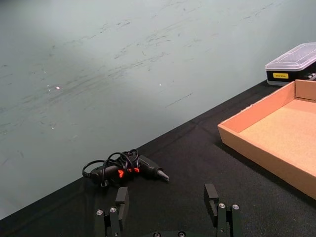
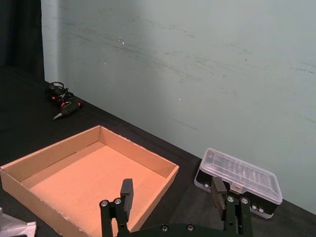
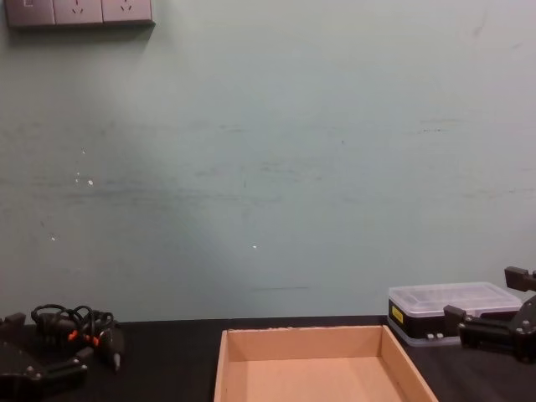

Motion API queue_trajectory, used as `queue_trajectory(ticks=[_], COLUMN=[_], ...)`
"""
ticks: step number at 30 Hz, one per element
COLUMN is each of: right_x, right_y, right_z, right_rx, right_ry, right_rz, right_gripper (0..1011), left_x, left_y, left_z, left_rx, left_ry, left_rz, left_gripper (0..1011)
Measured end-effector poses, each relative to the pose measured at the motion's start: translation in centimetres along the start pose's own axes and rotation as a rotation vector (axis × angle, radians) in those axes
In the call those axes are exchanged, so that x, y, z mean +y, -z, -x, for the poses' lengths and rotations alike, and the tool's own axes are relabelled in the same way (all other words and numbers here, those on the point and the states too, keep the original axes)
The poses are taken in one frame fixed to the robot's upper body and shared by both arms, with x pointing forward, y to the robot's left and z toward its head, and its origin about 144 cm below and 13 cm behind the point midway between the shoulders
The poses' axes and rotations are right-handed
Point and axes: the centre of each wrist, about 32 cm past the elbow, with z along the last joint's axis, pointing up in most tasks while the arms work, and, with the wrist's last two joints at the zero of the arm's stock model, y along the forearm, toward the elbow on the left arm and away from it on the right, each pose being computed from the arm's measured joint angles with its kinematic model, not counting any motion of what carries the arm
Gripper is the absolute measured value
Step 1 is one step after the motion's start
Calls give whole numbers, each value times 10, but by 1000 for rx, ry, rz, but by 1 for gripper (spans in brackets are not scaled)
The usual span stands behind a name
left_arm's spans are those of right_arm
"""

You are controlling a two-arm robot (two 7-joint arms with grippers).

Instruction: Use one hand to pick up the angle iron from the table and place it into the box.

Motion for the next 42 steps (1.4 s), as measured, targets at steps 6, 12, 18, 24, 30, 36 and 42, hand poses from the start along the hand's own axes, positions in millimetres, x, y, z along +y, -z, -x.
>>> queue_trajectory(ticks=[6, 12, 18, 24, 30, 36, 42], right_x=[0, 0, 0, 0, 0, 0, 0], right_y=[0, 0, 0, 0, 0, 0, 0], right_z=[0, 0, 0, 0, 0, 0, 0], right_rx=[0, 0, 0, 0, 0, 0, 0], right_ry=[0, 0, 0, 0, 0, 0, 0], right_rz=[0, 0, 0, 0, 0, 0, 0], right_gripper=[1000, 1000, 1000, 1000, 1000, 1000, 1000], left_x=[0, 0, 0, 0, 0, 0, 0], left_y=[0, 0, 0, 0, 0, 0, 0], left_z=[0, 0, 0, 0, 0, 0, 0], left_rx=[0, 0, 0, 0, 0, 0, 0], left_ry=[0, 0, 0, 0, 0, 0, 0], left_rz=[0, 0, 0, 0, 0, 0, 0], left_gripper=[1000, 1000, 1000, 1000, 1000, 1000, 1000])
